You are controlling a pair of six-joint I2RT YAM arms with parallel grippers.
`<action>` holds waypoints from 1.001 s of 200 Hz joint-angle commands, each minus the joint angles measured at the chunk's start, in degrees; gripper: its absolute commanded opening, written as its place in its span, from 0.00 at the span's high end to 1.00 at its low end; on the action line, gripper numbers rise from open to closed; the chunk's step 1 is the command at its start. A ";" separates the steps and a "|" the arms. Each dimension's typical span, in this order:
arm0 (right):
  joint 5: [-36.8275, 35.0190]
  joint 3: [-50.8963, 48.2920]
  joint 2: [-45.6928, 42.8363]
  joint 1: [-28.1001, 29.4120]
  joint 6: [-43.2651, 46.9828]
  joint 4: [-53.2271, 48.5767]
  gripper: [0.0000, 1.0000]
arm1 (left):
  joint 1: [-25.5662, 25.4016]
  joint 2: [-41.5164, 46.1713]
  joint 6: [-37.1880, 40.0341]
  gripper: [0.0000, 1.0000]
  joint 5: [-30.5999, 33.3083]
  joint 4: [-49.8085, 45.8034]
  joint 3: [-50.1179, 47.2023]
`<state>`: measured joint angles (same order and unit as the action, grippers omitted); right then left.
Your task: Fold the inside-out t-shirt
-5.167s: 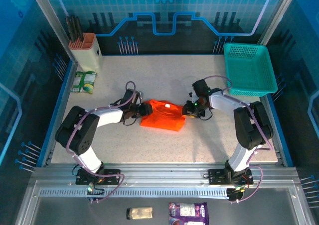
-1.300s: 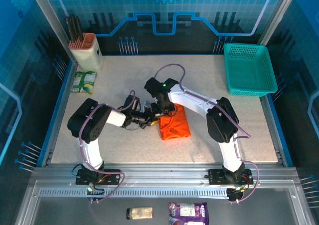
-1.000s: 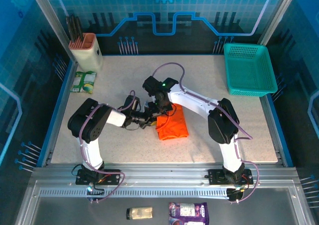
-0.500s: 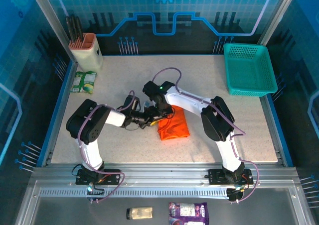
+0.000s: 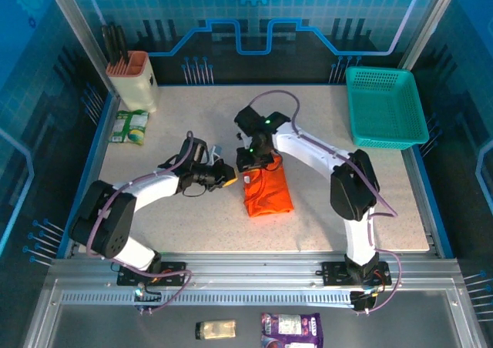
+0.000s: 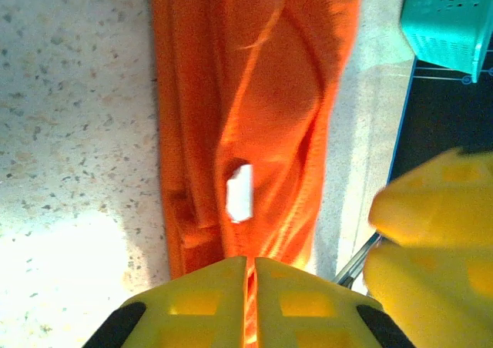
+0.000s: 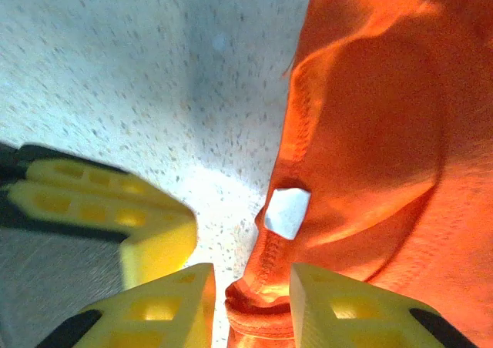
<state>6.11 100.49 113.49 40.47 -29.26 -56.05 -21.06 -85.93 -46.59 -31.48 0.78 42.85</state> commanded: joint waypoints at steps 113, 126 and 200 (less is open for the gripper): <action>22.35 1.32 13.51 -17.02 9.59 7.14 0.74 | -20.71 -13.77 -1.58 0.94 1.19 -4.86 14.75; 20.99 0.71 13.86 -17.81 9.06 7.39 0.75 | -20.69 -14.57 -1.16 0.94 2.24 -4.93 13.73; 15.34 -17.87 0.34 -22.55 6.36 11.38 0.75 | -11.22 -14.77 6.66 0.96 5.05 -13.27 12.74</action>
<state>23.09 88.86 121.32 19.14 -21.63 -45.63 -35.68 -100.73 -44.75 -27.05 -7.60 55.31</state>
